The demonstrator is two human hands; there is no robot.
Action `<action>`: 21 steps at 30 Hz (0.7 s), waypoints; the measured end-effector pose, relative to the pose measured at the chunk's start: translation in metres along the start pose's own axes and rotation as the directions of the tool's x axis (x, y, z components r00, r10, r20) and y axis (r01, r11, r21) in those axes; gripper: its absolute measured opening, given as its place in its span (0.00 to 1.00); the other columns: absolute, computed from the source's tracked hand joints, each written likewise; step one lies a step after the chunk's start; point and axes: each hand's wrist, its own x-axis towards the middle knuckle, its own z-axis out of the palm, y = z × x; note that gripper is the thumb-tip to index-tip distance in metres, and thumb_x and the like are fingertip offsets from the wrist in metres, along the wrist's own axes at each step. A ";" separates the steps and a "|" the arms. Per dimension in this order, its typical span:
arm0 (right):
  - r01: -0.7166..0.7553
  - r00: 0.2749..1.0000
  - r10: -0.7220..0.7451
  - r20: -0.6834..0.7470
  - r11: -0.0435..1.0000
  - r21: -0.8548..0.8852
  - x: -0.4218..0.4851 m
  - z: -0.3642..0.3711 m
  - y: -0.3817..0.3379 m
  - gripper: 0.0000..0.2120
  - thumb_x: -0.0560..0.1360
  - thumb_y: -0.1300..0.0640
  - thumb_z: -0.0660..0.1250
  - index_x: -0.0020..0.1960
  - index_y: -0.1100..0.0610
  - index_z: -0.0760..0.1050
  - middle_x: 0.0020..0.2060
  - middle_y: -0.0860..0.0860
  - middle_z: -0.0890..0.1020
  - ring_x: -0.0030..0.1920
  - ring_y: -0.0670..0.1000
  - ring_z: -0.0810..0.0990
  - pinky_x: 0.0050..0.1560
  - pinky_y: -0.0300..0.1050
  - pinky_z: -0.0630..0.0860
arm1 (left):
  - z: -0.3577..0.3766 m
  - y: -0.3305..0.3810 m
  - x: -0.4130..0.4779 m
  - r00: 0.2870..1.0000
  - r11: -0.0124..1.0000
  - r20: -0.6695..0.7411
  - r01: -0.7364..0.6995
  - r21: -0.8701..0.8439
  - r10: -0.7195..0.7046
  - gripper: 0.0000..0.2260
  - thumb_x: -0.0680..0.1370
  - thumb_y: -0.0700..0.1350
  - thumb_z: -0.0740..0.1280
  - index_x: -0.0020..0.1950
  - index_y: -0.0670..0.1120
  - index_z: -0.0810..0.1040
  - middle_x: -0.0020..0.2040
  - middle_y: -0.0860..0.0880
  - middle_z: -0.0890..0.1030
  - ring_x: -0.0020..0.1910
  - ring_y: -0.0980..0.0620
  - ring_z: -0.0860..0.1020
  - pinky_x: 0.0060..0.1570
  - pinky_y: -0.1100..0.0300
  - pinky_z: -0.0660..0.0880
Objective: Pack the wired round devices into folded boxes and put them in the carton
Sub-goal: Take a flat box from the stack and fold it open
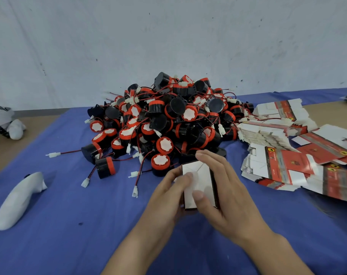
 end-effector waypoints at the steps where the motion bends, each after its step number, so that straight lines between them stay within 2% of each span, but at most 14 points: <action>1: -0.010 1.000 0.010 0.005 1.000 0.009 0.001 -0.001 0.001 0.29 0.82 0.37 0.53 0.77 0.51 0.62 0.76 0.43 0.66 0.78 0.42 0.61 0.72 0.34 0.62 | 0.000 0.001 0.001 1.000 0.999 -0.001 0.008 -0.039 -0.008 0.14 0.82 0.50 0.63 0.65 0.49 0.79 0.60 0.44 0.84 0.58 0.45 0.83 0.60 0.41 0.78; 4: -0.085 0.996 0.082 0.044 0.992 0.092 0.001 -0.003 0.004 0.28 0.82 0.38 0.54 0.79 0.45 0.57 0.79 0.36 0.59 0.79 0.38 0.55 0.74 0.31 0.57 | -0.003 0.005 0.002 1.000 0.993 0.023 -0.002 -0.119 0.004 0.19 0.80 0.54 0.62 0.65 0.46 0.81 0.61 0.43 0.83 0.60 0.43 0.82 0.55 0.46 0.81; 6: -0.137 0.990 0.129 0.061 0.981 0.140 0.000 -0.003 0.006 0.28 0.81 0.36 0.53 0.79 0.38 0.53 0.79 0.33 0.57 0.77 0.33 0.55 0.69 0.26 0.59 | -0.006 0.008 0.002 0.999 0.987 0.044 0.001 -0.158 0.006 0.19 0.79 0.54 0.63 0.64 0.45 0.82 0.62 0.41 0.82 0.61 0.42 0.81 0.52 0.52 0.82; 8: -0.177 0.983 0.168 0.073 0.973 0.147 -0.001 -0.003 0.007 0.25 0.80 0.33 0.51 0.77 0.31 0.51 0.76 0.30 0.58 0.73 0.30 0.60 0.61 0.23 0.67 | -0.009 0.009 0.002 0.999 0.982 0.048 0.008 -0.189 0.001 0.20 0.77 0.54 0.66 0.63 0.43 0.83 0.61 0.40 0.82 0.60 0.43 0.82 0.51 0.56 0.82; 11: -0.232 0.970 0.214 0.115 0.956 0.179 -0.002 -0.003 0.009 0.21 0.81 0.35 0.52 0.72 0.23 0.51 0.70 0.27 0.65 0.66 0.33 0.70 0.53 0.28 0.74 | -0.012 0.009 0.004 0.999 0.984 0.034 -0.024 -0.177 0.031 0.21 0.76 0.53 0.70 0.63 0.41 0.81 0.61 0.38 0.82 0.56 0.44 0.83 0.56 0.53 0.81; 13: -0.245 0.965 0.218 0.148 0.949 0.200 -0.003 -0.001 0.011 0.22 0.84 0.44 0.55 0.73 0.25 0.54 0.63 0.27 0.72 0.58 0.36 0.77 0.49 0.31 0.75 | -0.012 0.010 0.003 0.997 0.987 0.062 -0.038 -0.156 0.048 0.20 0.77 0.55 0.71 0.63 0.44 0.82 0.61 0.38 0.82 0.57 0.43 0.82 0.55 0.52 0.81; 15: -0.262 0.957 0.218 0.193 0.934 0.244 -0.006 0.004 0.014 0.25 0.85 0.57 0.57 0.74 0.32 0.60 0.51 0.28 0.76 0.46 0.38 0.79 0.43 0.34 0.75 | -0.011 0.010 0.002 0.995 0.989 0.094 -0.019 -0.144 0.033 0.19 0.74 0.55 0.71 0.61 0.47 0.83 0.61 0.40 0.83 0.59 0.42 0.82 0.52 0.53 0.81; 16: -0.283 0.950 0.227 0.214 0.917 0.282 -0.006 0.006 0.014 0.27 0.85 0.61 0.58 0.75 0.34 0.62 0.48 0.30 0.78 0.45 0.40 0.79 0.43 0.35 0.75 | -0.011 0.010 0.001 0.995 0.991 0.100 -0.015 -0.134 0.028 0.19 0.73 0.55 0.72 0.60 0.48 0.84 0.60 0.40 0.83 0.59 0.42 0.82 0.52 0.53 0.81; 19: -0.382 0.923 0.301 0.240 0.795 0.471 -0.002 0.011 0.010 0.26 0.85 0.65 0.56 0.74 0.38 0.66 0.55 0.40 0.83 0.52 0.49 0.83 0.50 0.44 0.81 | -0.010 0.009 0.002 0.997 0.996 0.029 -0.065 -0.053 0.067 0.14 0.74 0.55 0.73 0.56 0.50 0.85 0.56 0.41 0.85 0.55 0.41 0.84 0.48 0.52 0.82; 21: -0.442 0.894 0.374 0.245 0.654 0.614 0.001 0.014 0.006 0.21 0.86 0.58 0.56 0.72 0.36 0.67 0.59 0.36 0.81 0.59 0.43 0.81 0.55 0.38 0.80 | -0.009 0.006 0.002 0.994 0.994 -0.030 -0.107 0.031 0.108 0.12 0.72 0.56 0.72 0.53 0.53 0.86 0.53 0.43 0.86 0.52 0.43 0.85 0.48 0.50 0.83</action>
